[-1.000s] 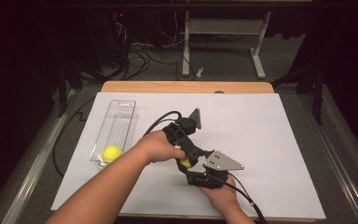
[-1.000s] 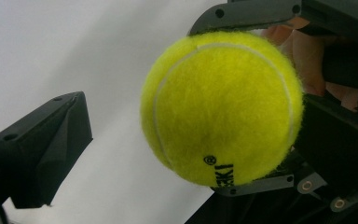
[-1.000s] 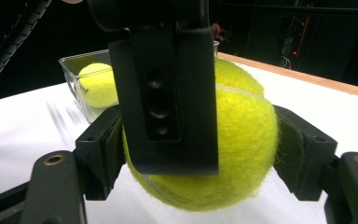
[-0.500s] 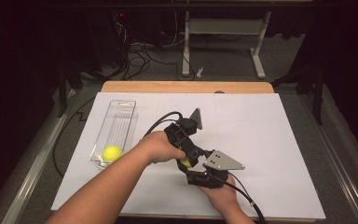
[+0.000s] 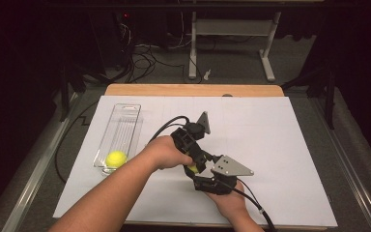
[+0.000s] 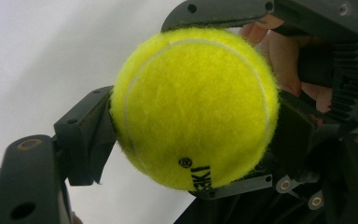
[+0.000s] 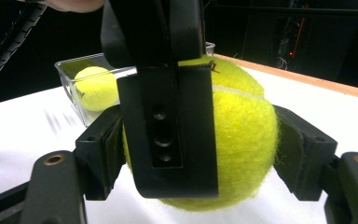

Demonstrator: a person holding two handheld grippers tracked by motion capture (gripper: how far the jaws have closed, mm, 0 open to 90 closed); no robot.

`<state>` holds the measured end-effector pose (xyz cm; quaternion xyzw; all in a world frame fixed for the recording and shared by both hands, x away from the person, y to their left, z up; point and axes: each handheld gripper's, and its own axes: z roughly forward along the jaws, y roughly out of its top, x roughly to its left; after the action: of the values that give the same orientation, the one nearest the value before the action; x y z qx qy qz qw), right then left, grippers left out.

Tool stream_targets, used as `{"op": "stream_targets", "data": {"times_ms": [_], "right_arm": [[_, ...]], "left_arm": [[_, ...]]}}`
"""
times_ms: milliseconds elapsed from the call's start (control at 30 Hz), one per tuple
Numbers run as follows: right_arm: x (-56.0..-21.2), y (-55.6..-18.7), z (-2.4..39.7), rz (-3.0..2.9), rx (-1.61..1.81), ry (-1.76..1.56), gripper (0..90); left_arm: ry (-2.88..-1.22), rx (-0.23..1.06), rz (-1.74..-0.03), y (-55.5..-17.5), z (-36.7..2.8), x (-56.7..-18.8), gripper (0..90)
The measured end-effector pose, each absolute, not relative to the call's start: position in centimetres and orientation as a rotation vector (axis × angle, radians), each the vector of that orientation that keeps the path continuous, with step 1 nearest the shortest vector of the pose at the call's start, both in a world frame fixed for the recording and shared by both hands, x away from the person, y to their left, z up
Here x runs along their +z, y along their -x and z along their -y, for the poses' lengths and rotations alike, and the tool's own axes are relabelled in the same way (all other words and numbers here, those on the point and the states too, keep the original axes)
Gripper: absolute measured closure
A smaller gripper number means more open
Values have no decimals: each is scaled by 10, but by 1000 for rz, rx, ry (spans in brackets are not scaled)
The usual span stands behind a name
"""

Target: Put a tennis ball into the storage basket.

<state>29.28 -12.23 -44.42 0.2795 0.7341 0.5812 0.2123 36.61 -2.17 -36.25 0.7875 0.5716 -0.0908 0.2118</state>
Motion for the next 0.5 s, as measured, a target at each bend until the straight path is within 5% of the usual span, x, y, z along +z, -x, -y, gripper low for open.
{"op": "stream_targets", "data": {"times_ms": [500], "right_arm": [[-446, -293, 121, -2041, 1609, -784, 277]], "left_arm": [[-2199, -241, -1594, -366, 22, -365, 263]]}}
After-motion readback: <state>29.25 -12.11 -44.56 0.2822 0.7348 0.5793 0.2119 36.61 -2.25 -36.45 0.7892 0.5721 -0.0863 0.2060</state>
